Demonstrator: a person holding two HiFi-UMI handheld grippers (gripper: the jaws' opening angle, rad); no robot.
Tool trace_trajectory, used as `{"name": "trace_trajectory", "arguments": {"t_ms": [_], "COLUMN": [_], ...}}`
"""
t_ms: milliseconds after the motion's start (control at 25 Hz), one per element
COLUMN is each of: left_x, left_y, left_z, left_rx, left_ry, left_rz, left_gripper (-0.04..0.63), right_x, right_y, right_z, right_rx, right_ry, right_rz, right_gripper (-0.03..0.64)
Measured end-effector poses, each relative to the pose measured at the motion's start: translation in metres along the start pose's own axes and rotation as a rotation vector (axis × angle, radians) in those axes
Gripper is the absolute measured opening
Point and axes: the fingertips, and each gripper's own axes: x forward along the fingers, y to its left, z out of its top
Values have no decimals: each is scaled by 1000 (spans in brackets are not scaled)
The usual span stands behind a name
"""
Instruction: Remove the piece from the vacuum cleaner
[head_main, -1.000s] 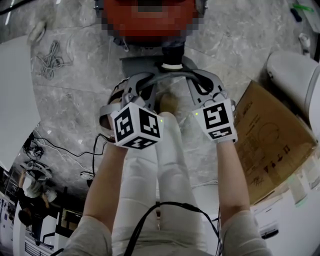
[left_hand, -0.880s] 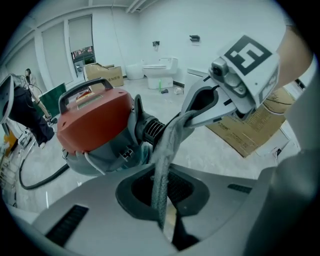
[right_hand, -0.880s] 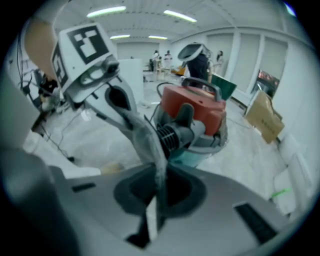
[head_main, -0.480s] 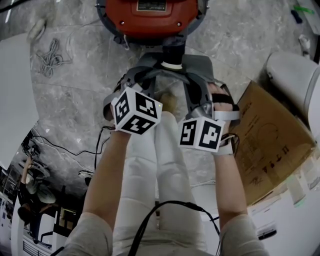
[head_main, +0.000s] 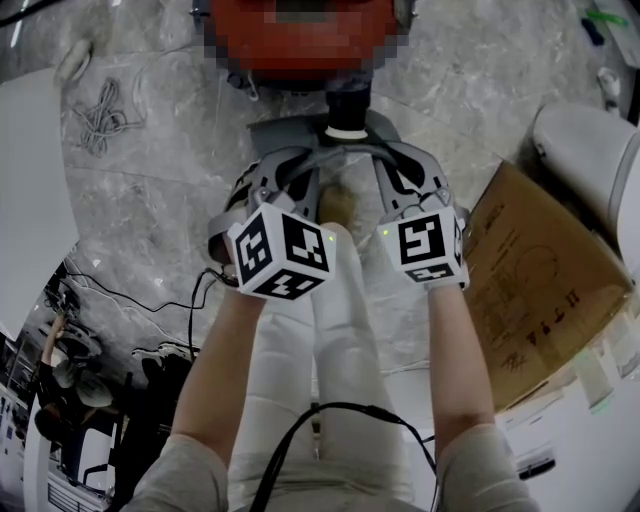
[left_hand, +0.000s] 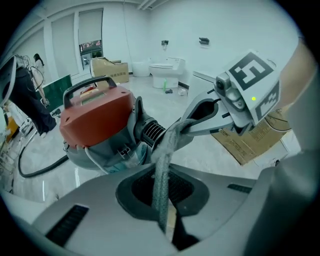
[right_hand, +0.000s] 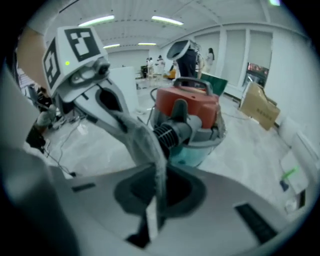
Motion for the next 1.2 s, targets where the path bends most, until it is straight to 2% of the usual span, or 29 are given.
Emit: {"name": "trace_trajectory", "arguments": {"t_ms": [80,280,360,400,480,640,1000,1080,1200], "left_x": [-2,-2,0,2,7,20,33,33,26], "left_y": [-1,-1,-1,-1,-1,4,11,10,3], "left_z": [1,2,0,-2,-6,-12,-20,-21,-20], "left_rx": [22,173,151,121,63,35,-84,-100,-71], "left_ry": [7,54,47,39,32,57,40,44,57], "left_rz": [4,47,41,31,7,-13,-32,-39,-23], "left_gripper": [32,32,32,32,32,32,32,32,32], "right_x": [2,8,10,10,6,-6,-11,-10,-9], "right_y": [-1,0,-1,-1,0,0,17,17,10], "right_z": [-1,-7,-8,-8,-6,3,12,10,6], "right_rx": [61,268,345,344,223,-155,-560,-525,-330], "right_ry": [-16,-33,-29,-20,27,132,224,208,143], "right_rz": [9,90,114,107,54,-68,-144,-135,-113], "right_gripper": [26,26,26,26,26,26,26,26,26]}}
